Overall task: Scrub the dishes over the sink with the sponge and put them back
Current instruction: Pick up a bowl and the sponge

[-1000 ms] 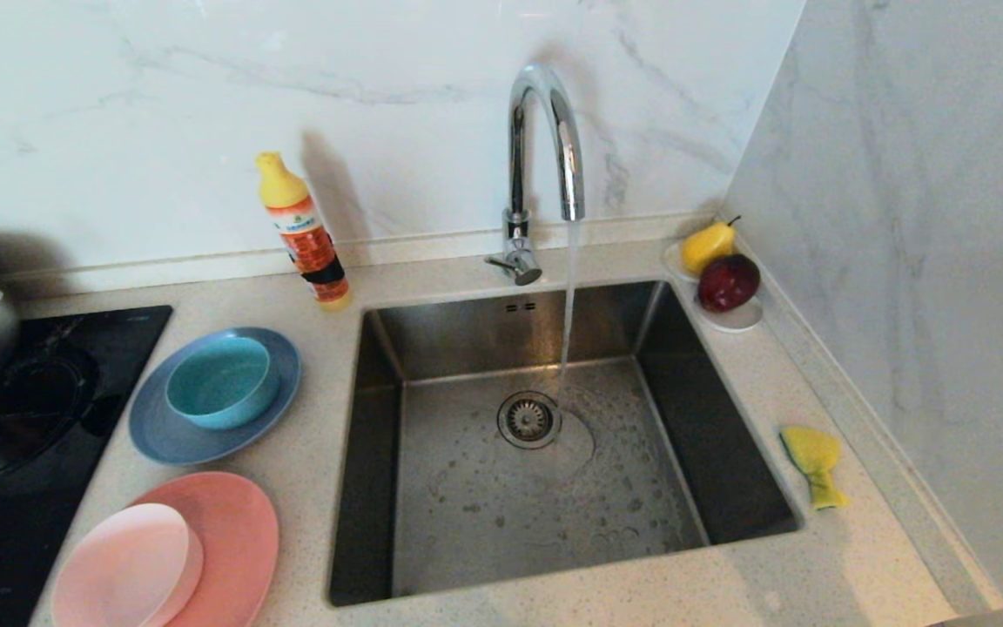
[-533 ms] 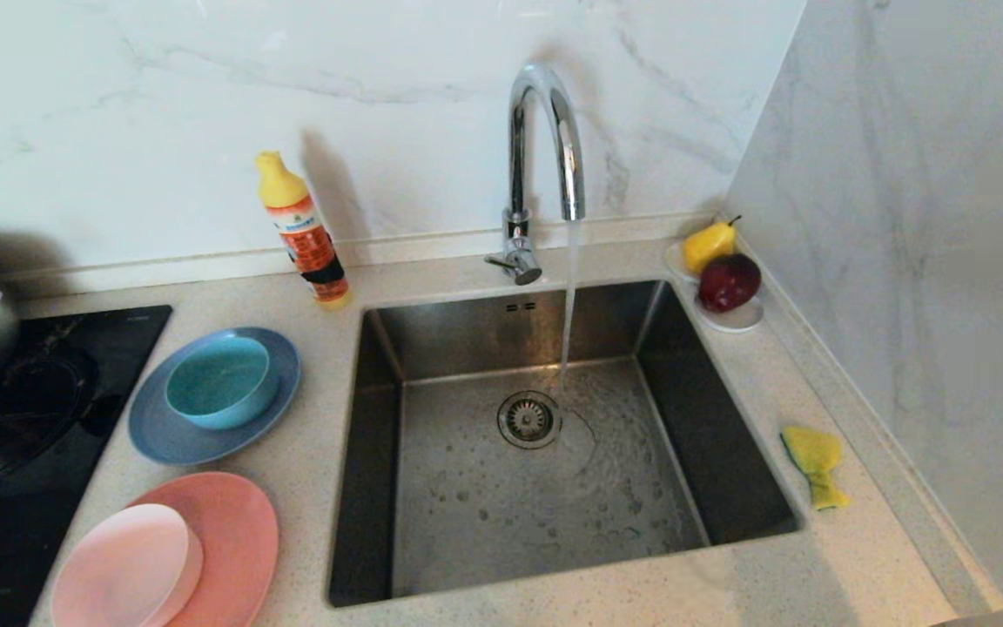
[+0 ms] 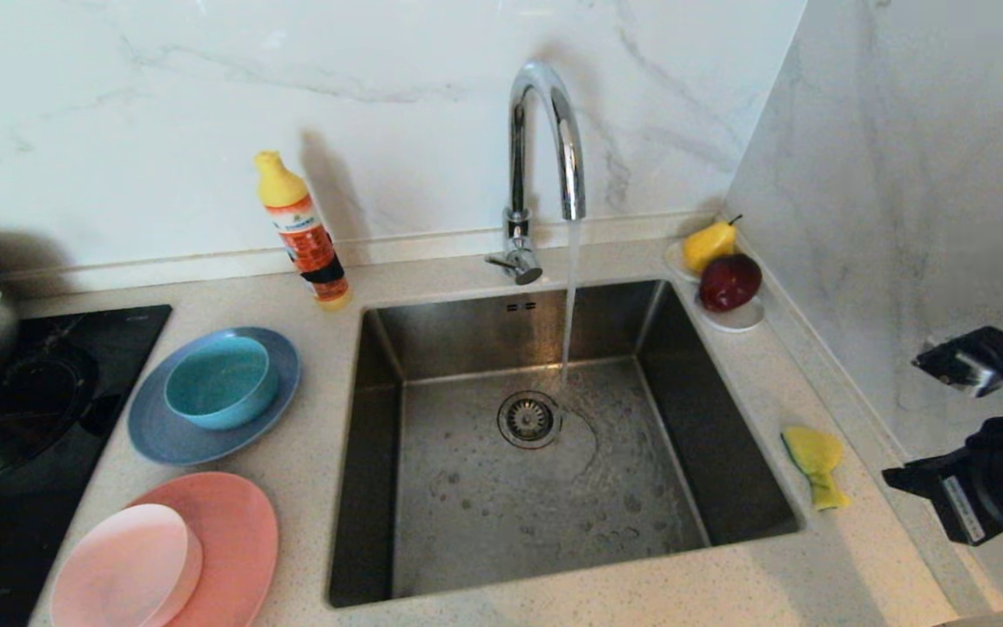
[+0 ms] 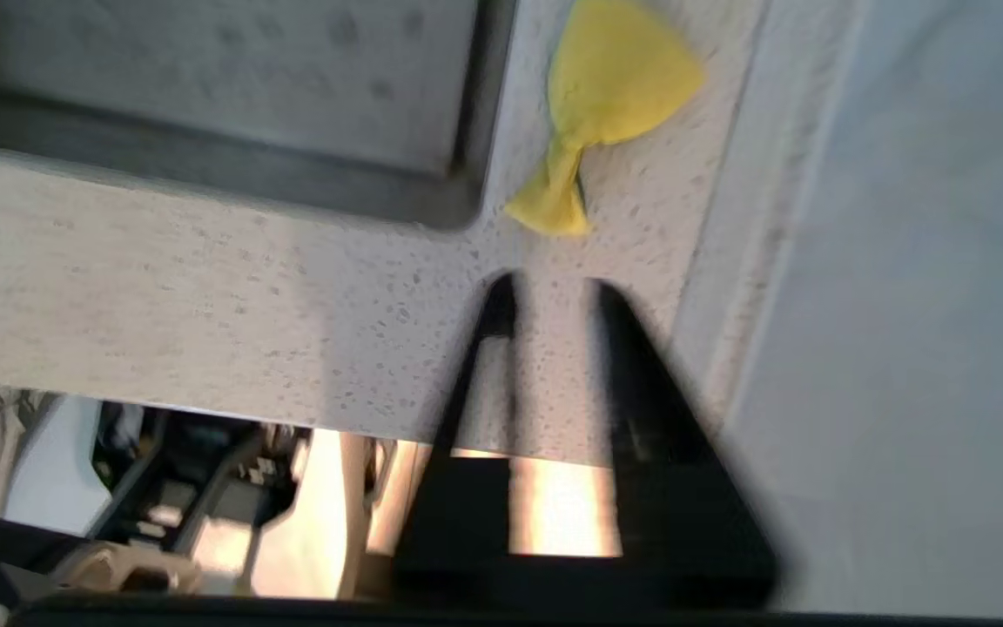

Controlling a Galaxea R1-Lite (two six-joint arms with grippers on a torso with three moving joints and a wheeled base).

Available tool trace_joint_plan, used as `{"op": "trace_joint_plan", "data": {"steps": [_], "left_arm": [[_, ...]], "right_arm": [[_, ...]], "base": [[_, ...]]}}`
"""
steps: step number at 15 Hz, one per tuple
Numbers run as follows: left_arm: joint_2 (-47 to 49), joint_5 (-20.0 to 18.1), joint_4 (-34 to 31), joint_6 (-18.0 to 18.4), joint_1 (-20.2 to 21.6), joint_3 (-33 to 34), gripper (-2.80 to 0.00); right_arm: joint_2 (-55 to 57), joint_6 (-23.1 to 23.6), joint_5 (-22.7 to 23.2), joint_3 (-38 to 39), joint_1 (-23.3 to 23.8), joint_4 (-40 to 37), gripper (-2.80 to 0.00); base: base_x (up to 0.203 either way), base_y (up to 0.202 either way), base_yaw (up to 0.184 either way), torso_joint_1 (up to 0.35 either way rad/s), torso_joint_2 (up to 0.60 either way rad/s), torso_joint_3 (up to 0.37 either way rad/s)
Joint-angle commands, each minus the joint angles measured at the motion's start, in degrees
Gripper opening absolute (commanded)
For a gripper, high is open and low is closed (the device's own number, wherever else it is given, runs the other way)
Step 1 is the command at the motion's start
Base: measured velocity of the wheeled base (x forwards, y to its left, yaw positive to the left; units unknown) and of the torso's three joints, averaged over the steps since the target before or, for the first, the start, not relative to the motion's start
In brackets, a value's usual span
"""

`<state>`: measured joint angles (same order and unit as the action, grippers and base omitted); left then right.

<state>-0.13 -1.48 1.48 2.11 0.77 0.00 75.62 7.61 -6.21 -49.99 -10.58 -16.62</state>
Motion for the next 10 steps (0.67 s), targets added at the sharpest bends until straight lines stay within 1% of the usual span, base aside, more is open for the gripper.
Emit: {"op": "trace_joint_plan", "data": {"steps": [1, 3, 6, 10], "left_arm": [[0.1, 0.0, 0.0, 0.0, 0.0, 0.9, -2.80], [0.1, 0.0, 0.0, 0.0, 0.0, 0.9, -2.80], [0.1, 0.0, 0.0, 0.0, 0.0, 0.9, -2.80], [0.1, 0.0, 0.0, 0.0, 0.0, 0.9, -2.80]], "right_arm": [[6.7, -2.0, -1.6, -0.2, -0.9, 0.4, 0.00], [9.9, -5.6, -2.5, 0.5, -0.9, 2.7, 0.00], [11.2, -9.2, -2.5, 1.2, -0.8, 3.1, 0.00], [12.8, -9.3, -2.5, 4.0, 0.1, 6.9, 0.00]], "base": [[0.000, 0.000, 0.000, 0.000, 0.00, 0.000], [0.000, 0.000, 0.000, 0.000, 0.00, 0.000], [0.000, 0.000, 0.000, 0.000, 0.00, 0.000], [0.000, 0.000, 0.000, 0.000, 0.00, 0.000]]}}
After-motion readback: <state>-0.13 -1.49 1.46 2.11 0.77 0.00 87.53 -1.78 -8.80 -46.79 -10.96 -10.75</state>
